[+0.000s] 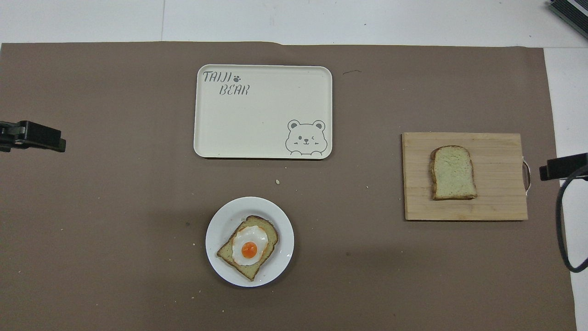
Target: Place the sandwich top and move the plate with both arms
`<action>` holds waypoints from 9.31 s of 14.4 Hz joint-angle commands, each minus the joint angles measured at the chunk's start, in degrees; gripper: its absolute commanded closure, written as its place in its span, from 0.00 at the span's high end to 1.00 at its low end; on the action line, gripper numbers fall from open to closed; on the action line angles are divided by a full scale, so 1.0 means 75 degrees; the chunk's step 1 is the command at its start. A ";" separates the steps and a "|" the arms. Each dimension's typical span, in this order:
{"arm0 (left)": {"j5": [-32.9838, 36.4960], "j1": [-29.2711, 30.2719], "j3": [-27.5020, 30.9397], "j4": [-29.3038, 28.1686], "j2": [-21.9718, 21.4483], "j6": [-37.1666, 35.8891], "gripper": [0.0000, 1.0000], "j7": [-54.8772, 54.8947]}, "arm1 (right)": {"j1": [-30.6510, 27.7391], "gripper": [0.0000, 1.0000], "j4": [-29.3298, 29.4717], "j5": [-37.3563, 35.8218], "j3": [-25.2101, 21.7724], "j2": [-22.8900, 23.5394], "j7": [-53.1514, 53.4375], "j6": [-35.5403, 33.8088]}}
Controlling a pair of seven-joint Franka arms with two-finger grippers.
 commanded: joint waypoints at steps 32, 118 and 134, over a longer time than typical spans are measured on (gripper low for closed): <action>0.0038 -0.0160 0.0146 0.0035 -0.0062 -0.0133 1.00 0.0060 | -0.0105 1.00 -0.0207 0.0034 0.0034 -0.0129 -0.0250 0.0158; -0.1977 -0.0148 0.0110 -0.1501 -0.0777 0.0628 1.00 -0.0116 | -0.1383 0.93 -0.3734 0.2284 0.0034 0.2719 -0.3754 0.5701; -0.1977 -0.0148 0.0110 -0.1501 -0.0789 0.0628 1.00 -0.0116 | -0.1359 0.00 -0.3793 0.2272 0.0034 0.2719 -0.3308 0.5631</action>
